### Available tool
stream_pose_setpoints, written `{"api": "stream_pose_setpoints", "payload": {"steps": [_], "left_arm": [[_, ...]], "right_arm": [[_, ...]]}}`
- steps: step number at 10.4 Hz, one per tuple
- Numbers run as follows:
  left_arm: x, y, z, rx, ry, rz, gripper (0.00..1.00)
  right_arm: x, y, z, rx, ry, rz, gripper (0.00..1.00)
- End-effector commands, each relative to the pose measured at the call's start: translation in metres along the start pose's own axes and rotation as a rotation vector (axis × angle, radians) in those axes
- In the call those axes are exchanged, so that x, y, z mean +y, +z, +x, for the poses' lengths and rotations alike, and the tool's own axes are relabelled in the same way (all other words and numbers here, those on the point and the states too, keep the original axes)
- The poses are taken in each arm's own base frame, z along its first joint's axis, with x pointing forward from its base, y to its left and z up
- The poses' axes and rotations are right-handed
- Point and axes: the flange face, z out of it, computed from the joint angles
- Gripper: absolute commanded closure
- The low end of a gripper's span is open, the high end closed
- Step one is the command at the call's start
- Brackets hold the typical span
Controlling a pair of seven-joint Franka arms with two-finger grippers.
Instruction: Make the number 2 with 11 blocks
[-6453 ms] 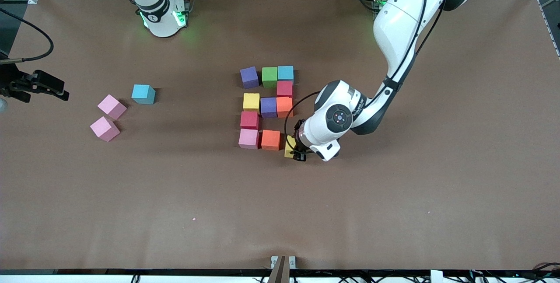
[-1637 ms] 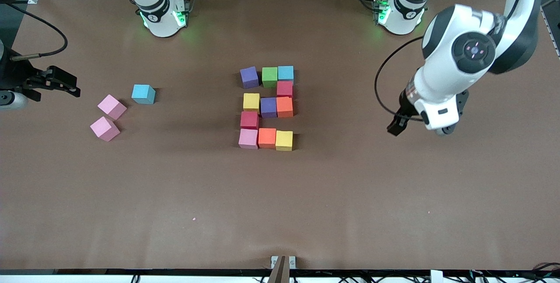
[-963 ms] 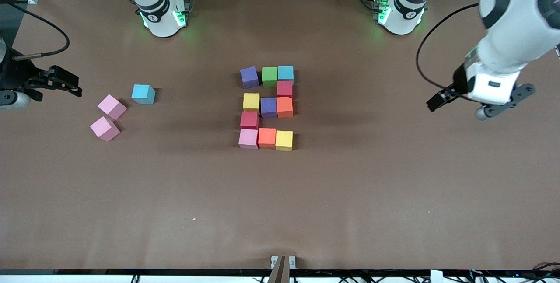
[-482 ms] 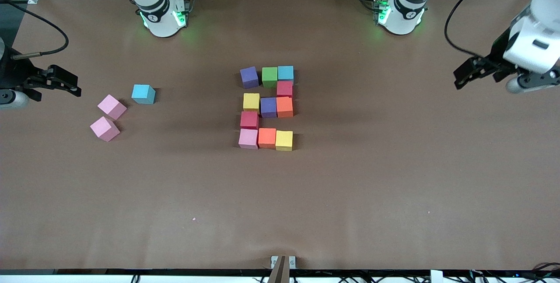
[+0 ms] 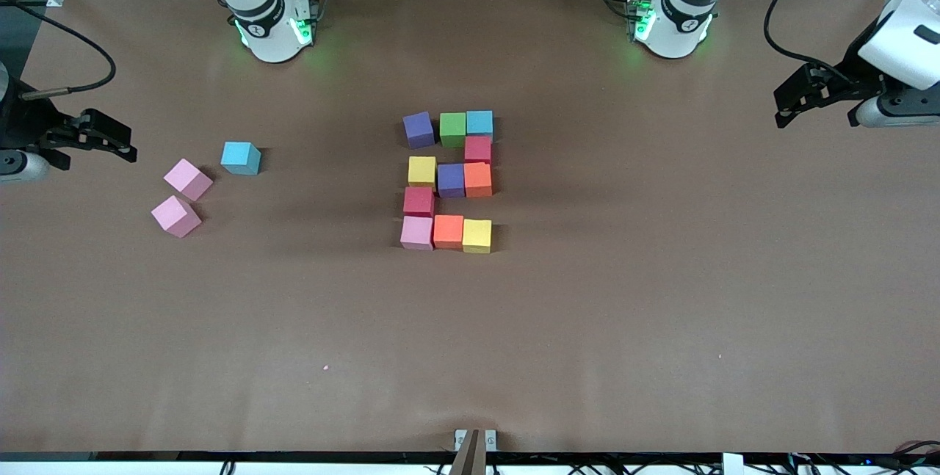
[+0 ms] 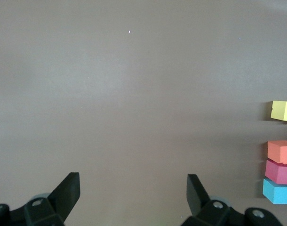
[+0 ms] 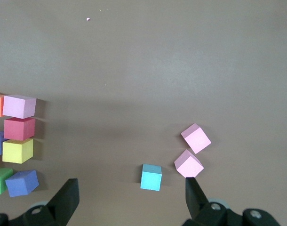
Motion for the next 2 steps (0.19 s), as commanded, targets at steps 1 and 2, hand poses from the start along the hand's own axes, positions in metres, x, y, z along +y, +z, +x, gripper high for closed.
{"api": "stream_pose_setpoints", "payload": {"steps": [1, 2], "left_arm": [[0.0045, -0.0042, -0.0006, -0.006, 0.027, 0.005, 0.0], [0.0055, -0.0042, -0.0007, -0.007, 0.028, 0.003, 0.0]], "right_arm": [[-0.0037, -0.0057, -0.0025, 0.004, 0.006, -0.001, 0.0], [-0.0045, -0.0057, -0.0025, 0.004, 0.004, -0.001, 0.0]]}}
